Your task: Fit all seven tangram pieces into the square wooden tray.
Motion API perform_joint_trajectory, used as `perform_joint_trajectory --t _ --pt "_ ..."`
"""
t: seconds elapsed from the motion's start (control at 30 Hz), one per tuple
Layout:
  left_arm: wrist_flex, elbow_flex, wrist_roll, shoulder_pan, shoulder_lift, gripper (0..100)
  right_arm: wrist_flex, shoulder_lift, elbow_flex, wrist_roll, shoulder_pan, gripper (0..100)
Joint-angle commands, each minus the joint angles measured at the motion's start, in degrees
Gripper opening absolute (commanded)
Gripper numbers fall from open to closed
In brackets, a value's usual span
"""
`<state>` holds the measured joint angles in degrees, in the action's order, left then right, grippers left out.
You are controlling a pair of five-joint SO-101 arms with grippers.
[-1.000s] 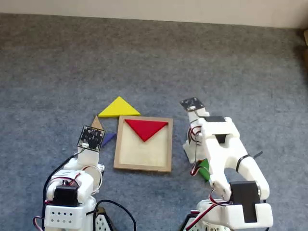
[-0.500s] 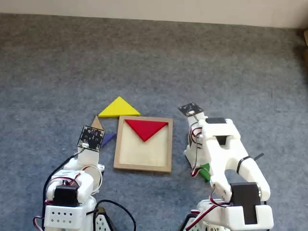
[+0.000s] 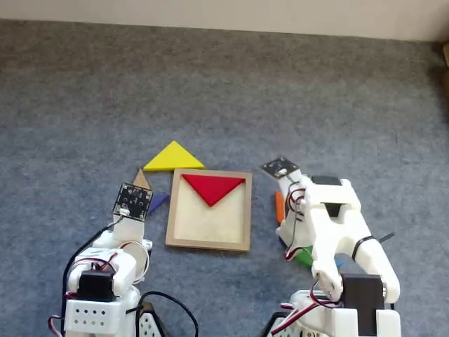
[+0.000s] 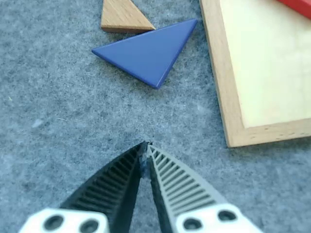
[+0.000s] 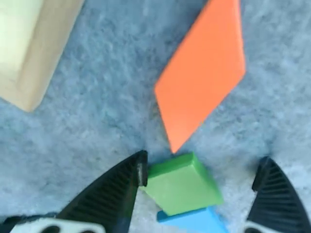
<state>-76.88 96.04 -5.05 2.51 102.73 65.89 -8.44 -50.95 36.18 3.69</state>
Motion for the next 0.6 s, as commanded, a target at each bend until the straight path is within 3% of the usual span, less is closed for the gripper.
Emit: perform_joint_trajectory --t 0.0,0.37,0.57 --pt "-0.4 1.1 0.0 0.3 1.1 0 5.1 -1.4 -0.5 0.5 0.7 32.4" --pt "-0.4 1.1 0.0 0.3 1.1 0 6.9 -18.8 -3.3 3.3 1.7 32.5" --pt "-0.4 1.1 0.0 0.3 1.1 0 3.8 -20.1 -7.4 2.4 -0.9 32.5"
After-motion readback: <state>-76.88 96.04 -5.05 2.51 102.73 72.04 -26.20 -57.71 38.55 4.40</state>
